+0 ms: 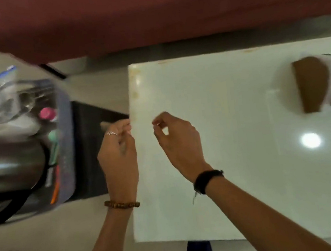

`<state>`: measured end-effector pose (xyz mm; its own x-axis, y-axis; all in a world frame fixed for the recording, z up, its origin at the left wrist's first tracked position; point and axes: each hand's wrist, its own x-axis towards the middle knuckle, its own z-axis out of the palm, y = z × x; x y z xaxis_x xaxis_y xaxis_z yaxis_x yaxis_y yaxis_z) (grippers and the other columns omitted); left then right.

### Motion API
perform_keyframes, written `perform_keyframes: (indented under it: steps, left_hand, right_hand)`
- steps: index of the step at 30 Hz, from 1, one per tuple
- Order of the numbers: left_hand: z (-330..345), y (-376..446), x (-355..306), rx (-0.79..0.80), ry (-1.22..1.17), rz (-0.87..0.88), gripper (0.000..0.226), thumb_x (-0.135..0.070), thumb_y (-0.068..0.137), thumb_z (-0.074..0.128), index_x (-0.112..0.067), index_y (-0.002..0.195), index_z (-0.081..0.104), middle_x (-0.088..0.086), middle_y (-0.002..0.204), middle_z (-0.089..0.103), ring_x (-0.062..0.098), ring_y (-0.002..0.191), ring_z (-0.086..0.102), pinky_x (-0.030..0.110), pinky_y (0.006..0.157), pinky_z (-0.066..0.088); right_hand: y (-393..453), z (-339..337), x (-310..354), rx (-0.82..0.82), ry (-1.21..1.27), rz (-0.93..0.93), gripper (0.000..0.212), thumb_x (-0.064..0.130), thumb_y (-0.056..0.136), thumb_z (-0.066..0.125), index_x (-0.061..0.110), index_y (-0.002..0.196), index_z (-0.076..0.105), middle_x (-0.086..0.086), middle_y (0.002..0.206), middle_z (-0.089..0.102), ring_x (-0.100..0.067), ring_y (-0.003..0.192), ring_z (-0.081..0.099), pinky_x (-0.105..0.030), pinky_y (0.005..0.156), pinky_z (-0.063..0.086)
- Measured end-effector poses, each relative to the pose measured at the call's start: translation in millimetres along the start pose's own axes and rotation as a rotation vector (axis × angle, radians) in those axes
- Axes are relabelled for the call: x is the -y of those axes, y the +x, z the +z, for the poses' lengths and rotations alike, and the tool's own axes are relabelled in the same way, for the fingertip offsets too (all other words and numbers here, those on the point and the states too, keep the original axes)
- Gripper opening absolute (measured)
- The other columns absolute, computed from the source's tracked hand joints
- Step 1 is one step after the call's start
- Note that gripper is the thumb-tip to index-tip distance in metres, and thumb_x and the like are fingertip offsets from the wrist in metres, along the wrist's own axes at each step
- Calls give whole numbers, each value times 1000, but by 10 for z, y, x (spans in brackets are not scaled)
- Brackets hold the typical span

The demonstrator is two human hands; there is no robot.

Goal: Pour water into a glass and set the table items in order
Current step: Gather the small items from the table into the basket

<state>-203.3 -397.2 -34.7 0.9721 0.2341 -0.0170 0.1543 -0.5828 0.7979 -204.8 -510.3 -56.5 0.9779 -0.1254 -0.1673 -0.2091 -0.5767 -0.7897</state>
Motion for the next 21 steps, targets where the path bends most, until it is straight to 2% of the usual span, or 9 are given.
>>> perform_keyframes:
  steps: [2,4,6,10,13,17,21]
  left_hand:
    - [491,-219,-294,104,-28,45,18,-5,90,50,-13,102,62,-1,103,66,10,95,61,15,85,48]
    - [1090,-514,-655,238,-59,98,21,-2,89,52,-18,99,60,0,101,65,8,87,62,8,78,47]
    - [1711,-860,-1030,376,-84,140,21,0,88,53,-17,99,61,0,98,65,6,81,61,6,71,46]
    - [2882,-1579,-1656,637,-65,196,21,-2,89,51,-15,103,61,-5,96,62,4,80,59,13,70,48]
    - [3621,-1988,-2005,784,-16,223,22,-5,90,49,-18,105,59,-7,97,57,5,85,59,15,74,48]
    - [4359,-2339,-2294,901,66,308,24,-4,89,51,-16,109,57,-3,107,55,10,97,57,18,80,46]
    - [4977,-2474,-2502,987,224,536,35,-1,87,51,-14,120,54,4,131,48,18,120,48,21,96,38]
  right_hand:
    - [-125,-480,-474,-81,17,128,10,25,91,52,27,97,60,19,86,63,2,53,49,-12,52,30]
    - [-287,-1035,-989,-183,0,249,9,26,90,55,30,96,60,23,80,56,6,52,47,-8,52,27]
    - [-455,-1572,-1490,-287,-12,358,8,25,89,56,30,94,61,22,80,56,2,57,49,-8,53,29]
    - [-753,-2479,-2349,-440,8,544,8,25,90,53,29,92,60,21,79,55,2,54,48,-14,54,32]
    - [-906,-3031,-2902,-518,21,614,9,25,91,51,28,94,59,22,78,54,4,58,49,-14,55,31]
    - [-1080,-3624,-3557,-599,-11,671,12,22,92,50,24,98,60,17,84,57,-3,66,50,-11,55,30]
    - [-1284,-4103,-4210,-680,-50,764,13,20,91,52,19,103,57,4,105,60,-8,68,48,-15,52,28]
